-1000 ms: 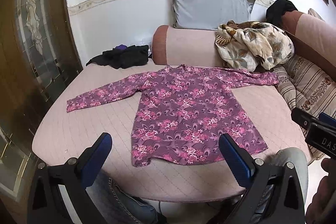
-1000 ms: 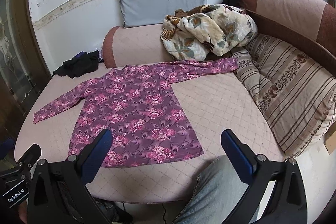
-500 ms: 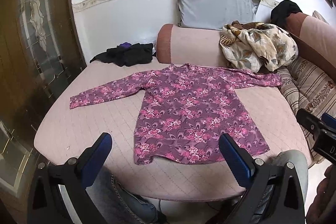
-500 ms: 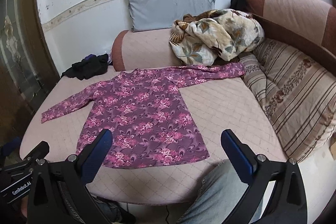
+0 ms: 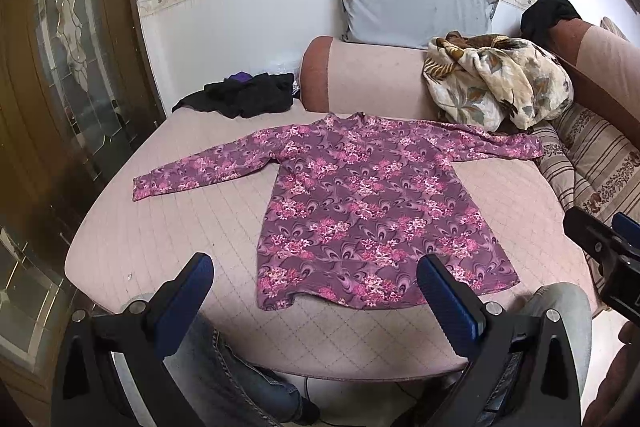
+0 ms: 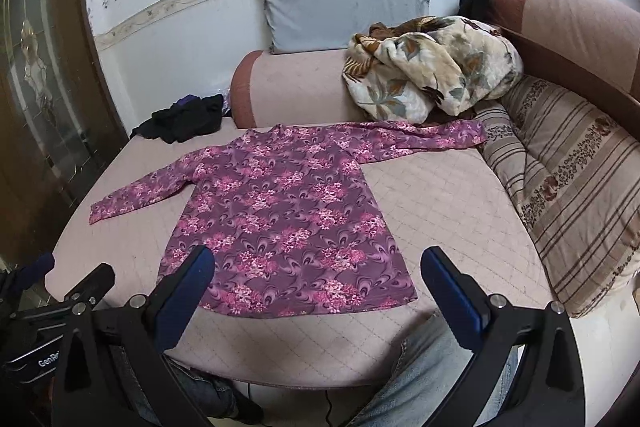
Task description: Fold small clothes
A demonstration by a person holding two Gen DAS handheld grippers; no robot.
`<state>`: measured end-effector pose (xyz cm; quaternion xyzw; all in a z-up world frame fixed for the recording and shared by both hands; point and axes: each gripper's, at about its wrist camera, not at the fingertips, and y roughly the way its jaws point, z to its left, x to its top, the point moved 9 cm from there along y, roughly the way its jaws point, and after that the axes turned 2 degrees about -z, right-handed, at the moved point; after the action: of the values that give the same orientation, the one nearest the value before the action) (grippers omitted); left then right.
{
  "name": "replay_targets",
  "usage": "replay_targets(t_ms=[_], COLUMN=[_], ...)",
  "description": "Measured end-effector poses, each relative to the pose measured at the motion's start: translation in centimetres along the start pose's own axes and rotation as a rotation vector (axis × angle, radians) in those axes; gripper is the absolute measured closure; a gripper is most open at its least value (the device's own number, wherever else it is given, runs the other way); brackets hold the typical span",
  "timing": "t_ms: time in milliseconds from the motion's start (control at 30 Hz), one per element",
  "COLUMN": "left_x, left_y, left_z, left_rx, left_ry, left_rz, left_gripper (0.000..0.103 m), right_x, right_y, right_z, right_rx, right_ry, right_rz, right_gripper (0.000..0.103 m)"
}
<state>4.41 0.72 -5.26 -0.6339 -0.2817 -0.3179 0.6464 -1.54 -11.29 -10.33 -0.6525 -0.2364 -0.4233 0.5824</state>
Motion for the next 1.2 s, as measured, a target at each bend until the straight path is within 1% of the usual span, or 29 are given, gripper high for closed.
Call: replay_targets(t_ms=[100,300,733,867,967,1067,1200], left_x=[-0.1,-0.1,-0.1,-0.2,-0.2,-0.2,0.2], left_y=[0.0,0.1,0.1,0.1,0.2,0.7,2.0], left_z=[0.3,0.7,1.0,1.0,1.0,0.8,0.5], left_rx=[0.002,0.004,0.004,0.005,0.007,0.006,0.004], left_ry=[-0.006,-0.018,-0.022,-0.024,-0.023,-0.015,-0.007], left_rz=[0.001,0.004,0.001,0.0,0.007,0.018,0.033], left_gripper=[0.0,0.0,0.0,0.0,0.0,0.0,0.0], right_x=[-0.2,0.0,0.0,0.2,0.4,0.6,0.4], right_y=[0.1,0.0,-0.1,-0.1,0.1,0.6,2.2], right_z=[-0.1,-0.2,0.8,0.6,0.2,0.0,-0.5], right_rx=[0.004,-0.009,0.025,0.005,0.016,0.01,0.019], right_ry=[0.006,0.007,0.012,0.016,0.031,0.032,0.044], right_rz=[0.019,0.013,0.017,0.008,0.01,0.009,0.042], right_gripper=[0.0,0.0,0.0,0.0,0.0,0.0,0.0])
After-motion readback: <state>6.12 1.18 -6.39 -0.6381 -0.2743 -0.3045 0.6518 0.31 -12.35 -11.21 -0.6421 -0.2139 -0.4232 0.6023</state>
